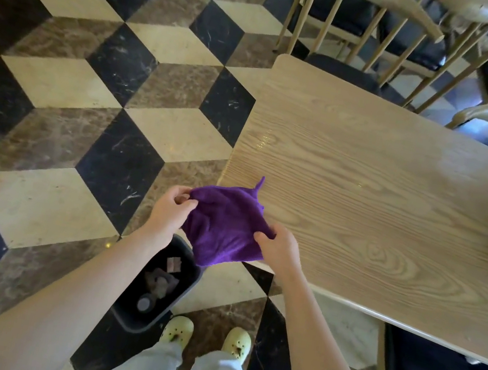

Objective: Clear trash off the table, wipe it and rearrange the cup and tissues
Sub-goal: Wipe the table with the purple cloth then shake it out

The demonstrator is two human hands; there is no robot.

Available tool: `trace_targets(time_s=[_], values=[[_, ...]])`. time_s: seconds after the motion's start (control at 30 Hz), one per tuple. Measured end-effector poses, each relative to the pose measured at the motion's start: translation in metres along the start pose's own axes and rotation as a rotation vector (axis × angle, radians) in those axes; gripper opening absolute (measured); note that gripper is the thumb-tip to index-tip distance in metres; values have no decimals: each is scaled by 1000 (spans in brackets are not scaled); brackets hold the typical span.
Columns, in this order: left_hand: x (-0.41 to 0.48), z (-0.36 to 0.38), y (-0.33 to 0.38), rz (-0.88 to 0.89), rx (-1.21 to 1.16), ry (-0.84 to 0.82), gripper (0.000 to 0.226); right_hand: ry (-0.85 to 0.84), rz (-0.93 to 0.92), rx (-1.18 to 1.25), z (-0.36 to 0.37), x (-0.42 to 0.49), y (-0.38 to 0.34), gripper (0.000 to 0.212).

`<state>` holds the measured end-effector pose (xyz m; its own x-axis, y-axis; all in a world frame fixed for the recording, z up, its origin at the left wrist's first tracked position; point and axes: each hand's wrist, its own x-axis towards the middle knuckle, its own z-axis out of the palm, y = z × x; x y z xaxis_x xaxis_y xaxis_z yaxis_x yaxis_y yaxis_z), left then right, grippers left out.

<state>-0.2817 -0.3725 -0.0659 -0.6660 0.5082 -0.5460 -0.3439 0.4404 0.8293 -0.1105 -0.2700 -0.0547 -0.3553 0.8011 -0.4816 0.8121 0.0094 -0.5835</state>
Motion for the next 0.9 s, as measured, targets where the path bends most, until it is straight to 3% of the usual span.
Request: trace_targets(time_s=[0.1, 0.17, 0.27, 0.33, 0.43, 0.53, 0.67, 0.77, 0.9], values=[[-2, -1, -9, -157, -139, -16, 40, 9, 64, 175, -9, -4, 12, 5], [-12, -2, -19, -304, -212, -86, 47, -9, 99, 229, -10, -9, 19, 17], [-35, 0, -32, -505, -346, -231, 29, -60, 158, 375, -8, -16, 25, 28], [-47, 4, -38, -539, -451, -250, 19, -76, 169, 468, -9, -21, 26, 31], [-54, 14, -36, -438, -470, -131, 23, -89, 119, 540, -14, -24, 23, 36], [-58, 17, -27, -275, -216, 26, 37, -103, 49, 493, -20, -29, 14, 38], [-64, 8, -4, 20, 110, 138, 31, -2, -110, 403, -38, -30, -4, 28], [-67, 2, 21, 189, 223, 114, 30, 46, -216, 365, -56, -31, -27, 25], [-59, 3, 60, 212, 293, -92, 12, -45, -333, 307, -89, -32, -57, 20]])
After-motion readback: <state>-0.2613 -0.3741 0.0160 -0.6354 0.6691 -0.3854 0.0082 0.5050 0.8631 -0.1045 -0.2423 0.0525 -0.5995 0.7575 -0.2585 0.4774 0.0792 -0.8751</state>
